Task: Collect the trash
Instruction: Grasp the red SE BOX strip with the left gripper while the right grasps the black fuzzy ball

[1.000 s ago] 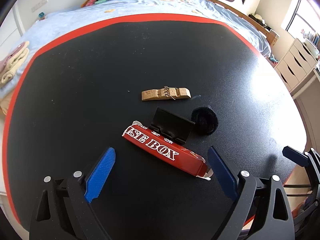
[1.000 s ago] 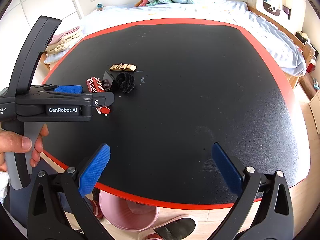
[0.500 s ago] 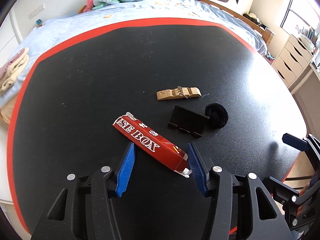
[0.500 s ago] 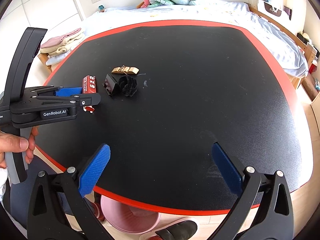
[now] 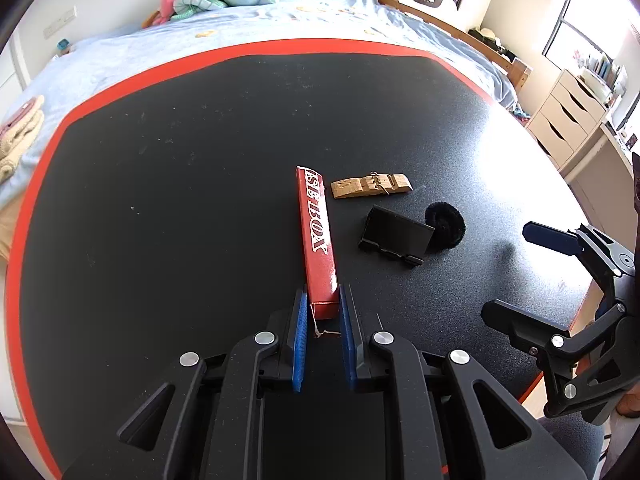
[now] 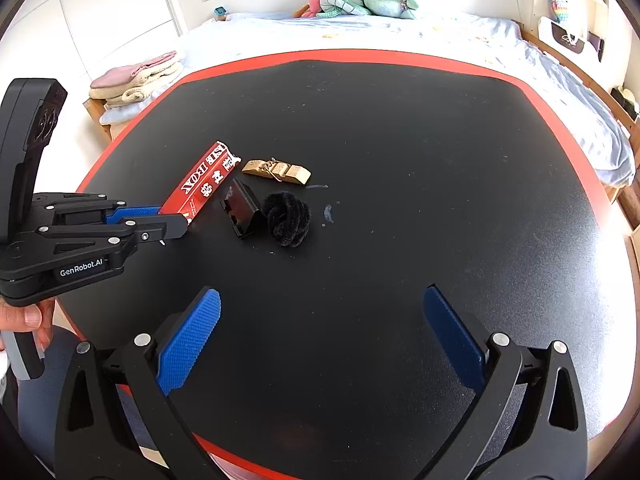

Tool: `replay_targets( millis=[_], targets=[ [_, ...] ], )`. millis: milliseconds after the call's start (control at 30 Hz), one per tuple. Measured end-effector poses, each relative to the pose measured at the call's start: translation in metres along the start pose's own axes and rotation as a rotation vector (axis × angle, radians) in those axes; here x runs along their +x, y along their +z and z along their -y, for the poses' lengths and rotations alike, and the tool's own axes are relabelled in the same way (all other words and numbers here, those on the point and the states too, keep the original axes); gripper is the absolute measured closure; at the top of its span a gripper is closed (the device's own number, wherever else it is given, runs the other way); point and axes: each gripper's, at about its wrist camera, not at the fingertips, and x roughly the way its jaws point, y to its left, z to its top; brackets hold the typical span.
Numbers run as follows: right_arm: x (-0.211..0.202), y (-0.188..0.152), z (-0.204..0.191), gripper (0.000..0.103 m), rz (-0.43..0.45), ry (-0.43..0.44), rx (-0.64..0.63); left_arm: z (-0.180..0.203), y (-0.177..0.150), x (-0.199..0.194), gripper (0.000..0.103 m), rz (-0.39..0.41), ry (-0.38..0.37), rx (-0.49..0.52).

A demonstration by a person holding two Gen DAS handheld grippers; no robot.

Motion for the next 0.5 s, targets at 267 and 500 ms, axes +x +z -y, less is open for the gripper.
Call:
replay_targets(
  millis=[267, 500],
  targets=[
    [0.016, 0.013, -0.01, 0.014, 0.008, -0.008, -0.053, -0.011, -0.006, -0.005, 0.088, 0.014, -0.023, 0.014],
    [0.023, 0.022, -0.013, 0.04, 0.018, -0.031, -0.08, -0.015, -0.009, -0.007, 0.088, 0.023, -0.038, 0.027]
  ],
)
